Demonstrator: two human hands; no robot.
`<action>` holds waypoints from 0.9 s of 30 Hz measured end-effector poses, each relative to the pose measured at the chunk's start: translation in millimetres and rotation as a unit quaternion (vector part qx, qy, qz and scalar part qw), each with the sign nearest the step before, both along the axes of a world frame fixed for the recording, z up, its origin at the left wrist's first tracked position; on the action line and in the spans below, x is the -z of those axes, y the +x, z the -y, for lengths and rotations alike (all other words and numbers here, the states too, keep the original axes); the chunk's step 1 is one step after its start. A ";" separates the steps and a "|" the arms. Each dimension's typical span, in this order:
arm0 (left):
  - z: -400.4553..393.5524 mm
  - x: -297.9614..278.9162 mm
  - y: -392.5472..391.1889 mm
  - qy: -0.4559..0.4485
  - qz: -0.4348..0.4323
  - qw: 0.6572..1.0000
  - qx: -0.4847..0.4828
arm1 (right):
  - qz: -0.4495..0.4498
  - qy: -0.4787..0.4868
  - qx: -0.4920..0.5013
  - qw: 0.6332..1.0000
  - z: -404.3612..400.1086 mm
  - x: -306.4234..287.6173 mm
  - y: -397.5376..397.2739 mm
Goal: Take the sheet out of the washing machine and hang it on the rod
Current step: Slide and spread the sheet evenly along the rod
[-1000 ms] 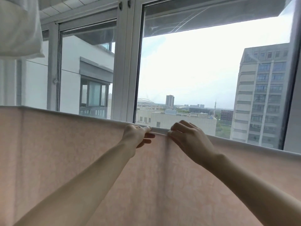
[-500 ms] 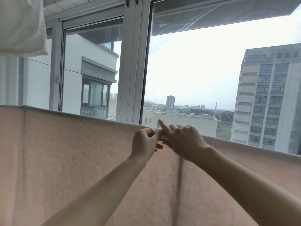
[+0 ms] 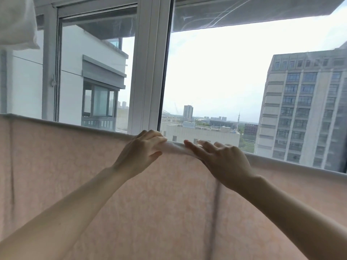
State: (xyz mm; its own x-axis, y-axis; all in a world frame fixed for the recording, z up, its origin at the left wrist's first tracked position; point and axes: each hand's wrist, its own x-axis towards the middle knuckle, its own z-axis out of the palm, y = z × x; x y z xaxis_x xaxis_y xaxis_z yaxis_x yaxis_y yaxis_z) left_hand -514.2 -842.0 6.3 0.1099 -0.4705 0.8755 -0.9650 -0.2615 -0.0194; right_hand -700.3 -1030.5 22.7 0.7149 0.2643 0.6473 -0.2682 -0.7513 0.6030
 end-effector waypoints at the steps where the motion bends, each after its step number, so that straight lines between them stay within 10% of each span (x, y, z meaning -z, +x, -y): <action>1: -1.1 0.1 6.7 -0.009 0.008 1.000 0.008 | 0.006 0.000 0.000 1.000 3.4 0.9 1.7; 27: -11.7 9.2 28.1 -0.040 0.004 0.997 0.064 | 0.026 0.058 0.043 0.997 -58.3 6.5 96.2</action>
